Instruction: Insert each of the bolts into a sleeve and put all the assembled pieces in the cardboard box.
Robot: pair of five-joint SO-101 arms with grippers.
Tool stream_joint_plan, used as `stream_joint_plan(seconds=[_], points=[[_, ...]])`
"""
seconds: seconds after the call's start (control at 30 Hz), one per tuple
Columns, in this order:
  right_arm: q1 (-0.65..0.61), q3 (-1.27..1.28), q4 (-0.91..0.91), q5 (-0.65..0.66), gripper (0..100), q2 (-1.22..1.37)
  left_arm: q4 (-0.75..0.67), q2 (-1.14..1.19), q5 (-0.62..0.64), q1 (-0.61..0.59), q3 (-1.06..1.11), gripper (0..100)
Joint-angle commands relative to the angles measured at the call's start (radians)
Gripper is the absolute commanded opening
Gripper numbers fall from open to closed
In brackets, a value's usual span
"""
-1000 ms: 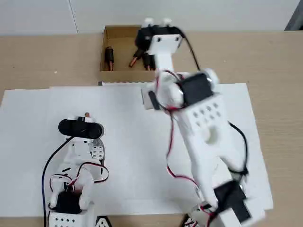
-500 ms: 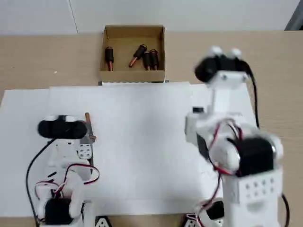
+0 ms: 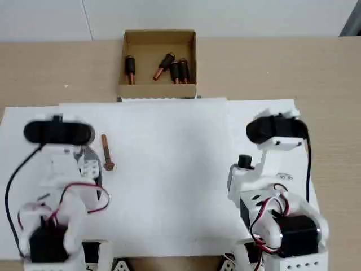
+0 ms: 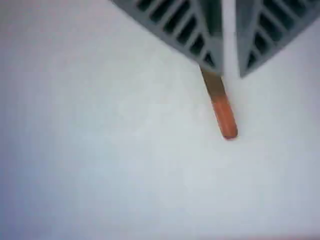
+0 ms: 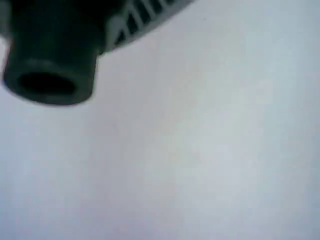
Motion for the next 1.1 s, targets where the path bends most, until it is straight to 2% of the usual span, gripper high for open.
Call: stream_joint_plan(seconds=[0.0,0.1,0.23,0.6,1.07], points=[[0.059,0.075,-0.045,-0.011,0.2,-0.062,0.063,0.164,0.006,-0.002,-0.125,1],[0.136,0.144,-0.048,-0.008,0.2,-0.116,0.124,0.298,0.006,-0.005,-0.179,1],[0.177,0.252,-0.050,-0.008,0.2,-0.189,0.166,0.468,0.003,-0.005,-0.231,1],[0.171,0.276,-0.050,-0.002,0.3,-0.302,0.173,0.861,0.000,-0.005,-0.426,1],[0.171,0.307,-0.062,0.026,0.3,-0.309,0.316,1.402,-0.106,-0.005,-0.809,2]])
